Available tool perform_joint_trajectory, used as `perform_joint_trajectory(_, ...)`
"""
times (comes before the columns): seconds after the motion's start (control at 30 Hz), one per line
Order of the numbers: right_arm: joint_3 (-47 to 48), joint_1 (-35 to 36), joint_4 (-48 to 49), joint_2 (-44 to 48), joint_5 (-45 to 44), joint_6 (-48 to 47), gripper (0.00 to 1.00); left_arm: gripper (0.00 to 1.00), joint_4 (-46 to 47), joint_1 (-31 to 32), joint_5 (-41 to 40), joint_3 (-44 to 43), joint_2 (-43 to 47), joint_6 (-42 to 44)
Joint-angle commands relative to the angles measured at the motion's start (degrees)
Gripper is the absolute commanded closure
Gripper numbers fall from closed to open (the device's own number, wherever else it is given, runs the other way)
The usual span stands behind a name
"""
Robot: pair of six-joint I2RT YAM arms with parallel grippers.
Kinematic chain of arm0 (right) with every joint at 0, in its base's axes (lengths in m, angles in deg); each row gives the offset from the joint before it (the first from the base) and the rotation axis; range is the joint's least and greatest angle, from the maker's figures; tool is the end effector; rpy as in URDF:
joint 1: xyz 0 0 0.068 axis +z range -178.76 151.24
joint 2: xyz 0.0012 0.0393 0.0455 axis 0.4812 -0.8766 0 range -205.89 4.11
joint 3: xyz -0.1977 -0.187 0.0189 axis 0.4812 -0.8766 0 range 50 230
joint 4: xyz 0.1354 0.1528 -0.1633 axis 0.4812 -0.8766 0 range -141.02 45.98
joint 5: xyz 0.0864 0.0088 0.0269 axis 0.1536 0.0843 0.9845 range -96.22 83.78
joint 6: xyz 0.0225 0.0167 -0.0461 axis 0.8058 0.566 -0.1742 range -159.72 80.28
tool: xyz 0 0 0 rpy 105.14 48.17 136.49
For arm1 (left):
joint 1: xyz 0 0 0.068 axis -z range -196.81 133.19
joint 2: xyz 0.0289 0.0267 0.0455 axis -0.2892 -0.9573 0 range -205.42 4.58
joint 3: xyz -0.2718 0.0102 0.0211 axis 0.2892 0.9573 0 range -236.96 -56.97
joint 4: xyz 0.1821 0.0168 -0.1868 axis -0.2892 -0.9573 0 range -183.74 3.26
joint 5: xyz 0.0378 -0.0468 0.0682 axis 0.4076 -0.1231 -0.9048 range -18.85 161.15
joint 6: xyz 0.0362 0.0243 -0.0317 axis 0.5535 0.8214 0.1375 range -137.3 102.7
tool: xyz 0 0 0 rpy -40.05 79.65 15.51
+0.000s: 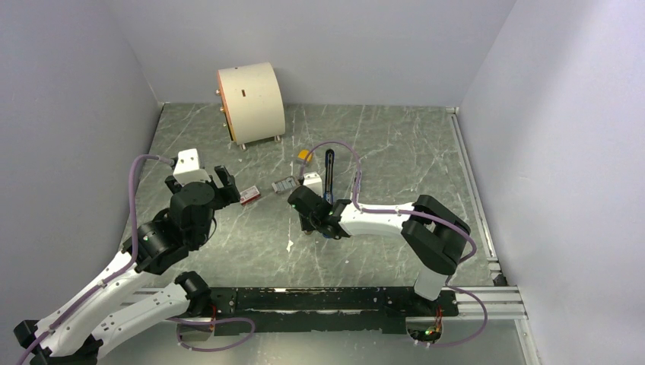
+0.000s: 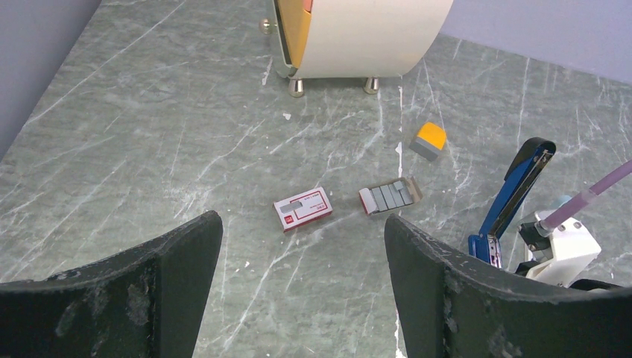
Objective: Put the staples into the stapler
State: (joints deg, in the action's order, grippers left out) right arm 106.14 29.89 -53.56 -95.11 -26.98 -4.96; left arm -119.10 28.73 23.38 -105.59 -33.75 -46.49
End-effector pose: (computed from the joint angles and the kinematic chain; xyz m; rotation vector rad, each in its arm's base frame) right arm 0.1915 0.2900 0.1653 -0.3551 2.4035 0.2926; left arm 0.1127 -0.0772 0.3433 -0.2681 1.8073 -0.0996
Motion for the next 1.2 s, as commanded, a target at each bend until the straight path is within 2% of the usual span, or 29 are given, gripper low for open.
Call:
perform_joint_trajectory(0.0,1.8,-0.2,-1.5,-0.2,-0.3,-0.2,0.69,0.15,1.7,-0.3,0.6,0.1,0.1,0.0)
perform_joint_trajectory(0.47,4.6,-0.9,-3.5,4.1,0.1,-0.4,0.65,0.15,1.9,-0.3,0.8,0.0,-0.1,-0.6)
perform_joint_trajectory(0.63,3.7,-2.2,-4.7,8.1,0.1,0.4,0.65,0.15,5.5,-0.3,4.4,1.2,2.5,1.0)
perform_joint_trajectory(0.8,5.0,-3.6,-5.5,12.3,0.3,-2.7,0.62,0.14,7.2,-0.3,7.3,1.8,4.4,2.0)
perform_joint_trajectory(0.87,6.4,-3.8,-5.6,12.9,0.2,-4.4,0.58,0.14,7.1,-0.3,8.4,1.5,4.5,2.2)
perform_joint_trajectory(0.93,8.4,-4.1,-6.0,12.6,0.1,-6.1,0.49,0.15,7.1,-0.3,9.1,1.3,4.8,2.4)
perform_joint_trajectory(1.17,15.9,-6.7,-4.7,8.3,4.6,-10.8,0.35,0.14,8.1,-0.3,9.9,2.0,6.1,2.1)
